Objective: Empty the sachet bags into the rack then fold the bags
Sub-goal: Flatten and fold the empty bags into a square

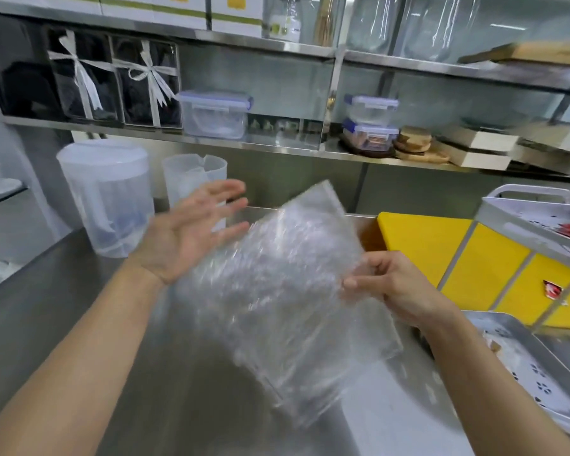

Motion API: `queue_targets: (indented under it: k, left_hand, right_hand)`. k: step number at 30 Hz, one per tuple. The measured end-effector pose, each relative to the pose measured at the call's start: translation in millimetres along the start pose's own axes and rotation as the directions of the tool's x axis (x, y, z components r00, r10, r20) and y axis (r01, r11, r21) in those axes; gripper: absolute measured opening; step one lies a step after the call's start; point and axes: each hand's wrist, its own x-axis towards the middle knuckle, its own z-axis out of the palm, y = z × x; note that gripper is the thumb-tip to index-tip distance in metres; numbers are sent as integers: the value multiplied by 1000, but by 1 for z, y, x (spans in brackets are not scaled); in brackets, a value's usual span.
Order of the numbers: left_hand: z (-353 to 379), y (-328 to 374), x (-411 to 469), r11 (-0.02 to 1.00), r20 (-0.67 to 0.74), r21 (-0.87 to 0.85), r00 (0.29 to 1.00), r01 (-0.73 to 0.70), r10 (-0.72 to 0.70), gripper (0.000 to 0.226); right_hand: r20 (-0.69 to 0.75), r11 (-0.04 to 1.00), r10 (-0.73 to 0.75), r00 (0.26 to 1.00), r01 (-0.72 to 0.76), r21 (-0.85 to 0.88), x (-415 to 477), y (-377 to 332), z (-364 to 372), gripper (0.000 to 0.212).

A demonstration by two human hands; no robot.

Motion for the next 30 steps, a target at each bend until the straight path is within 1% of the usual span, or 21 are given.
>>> queue_targets:
  k: [1, 2, 3, 4, 5, 6, 7, 9, 10, 11, 12, 13, 15, 17, 18, 22, 24, 25, 26, 28, 30]
  left_hand:
    - [-14, -4, -1, 966, 45, -255, 998, 50, -40, 57]
    - [-22, -12, -2, 920, 51, -386, 997, 67, -51, 56]
    - [-24, -24, -5, 887, 15, -452, 995, 91, -94, 59]
    - [-24, -38, -9, 855, -20, -488, 978, 173, -209, 63]
    - [-16, -52, -14, 853, -73, -462, 949, 242, -308, 66]
    - [-3, -64, -20, 876, -167, -385, 912, 290, -375, 65]
    - [10, -71, -25, 884, -226, -320, 878, 341, -421, 61]
    - [24, -81, -28, 866, -335, -301, 807, 398, -487, 62]
    - [24, -82, -27, 851, -371, -329, 772, 410, -516, 68]
    - [21, -82, -26, 828, -363, -360, 753, 430, -549, 74]
    - [22, -78, -25, 813, -358, -354, 737, 462, -574, 79]
    - [22, -77, -24, 810, -374, -300, 720, 503, -585, 84]
    - [20, -80, -24, 811, -432, -61, 717, 581, -546, 94]
    - [16, -86, -28, 771, -503, 155, 721, 617, -476, 77]
    - [12, -89, -30, 757, -531, 202, 719, 621, -448, 67]
    - [2, -87, -32, 800, -566, 218, 740, 559, -363, 44]
    - [-2, -84, -32, 806, -574, 260, 756, 532, -313, 26]
    - [-3, -81, -31, 806, -560, 287, 774, 517, -297, 21]
    - [-4, -79, -31, 808, -540, 317, 795, 497, -277, 19]
    - [-6, -75, -31, 807, -516, 361, 821, 467, -245, 17]
    - [-9, -74, -32, 817, -504, 366, 833, 446, -228, 13]
  right_hand:
    - [-40, 992, -9, 999, 14, 124, 0, 2, -1, 6]
    - [-67, 973, -1, 998, 16, 229, 0, 4, 1, 6]
    - [-80, 950, 26, 996, 0, 313, 2, 8, 2, 7]
    - [-87, 924, 75, 993, -37, 381, 4, 13, 6, 8]
    - [-90, 898, 131, 987, -79, 432, 7, 19, 10, 8]
    - [-90, 874, 183, 979, -120, 470, 10, 24, 15, 7]
    - [-88, 859, 226, 970, -156, 487, 13, 31, 19, 6]
    - [-92, 848, 305, 948, -226, 480, 18, 41, 26, 1]
    - [-95, 840, 341, 935, -258, 477, 19, 45, 28, 5]
    - [-99, 827, 370, 924, -279, 489, 21, 51, 28, 8]
    - [-104, 813, 389, 915, -288, 505, 22, 56, 28, 9]
    - [-107, 807, 398, 911, -292, 514, 23, 60, 27, 8]
    - [-131, 819, 400, 907, -290, 495, 26, 68, 27, 7]
    - [-159, 836, 398, 903, -286, 468, 30, 73, 28, 9]
    - [-159, 841, 392, 906, -284, 460, 31, 74, 29, 11]
    - [-96, 881, 346, 933, -287, 377, 30, 72, 27, 15]
    - [-37, 903, 344, 938, -320, 286, 28, 71, 25, 28]
    - [-10, 912, 344, 939, -332, 242, 27, 71, 24, 37]
    - [5, 915, 350, 937, -343, 212, 27, 71, 23, 38]
    - [-1, 925, 343, 939, -337, 175, 26, 69, 21, 25]
    - [12, 925, 339, 941, -336, 180, 27, 72, 19, 29]
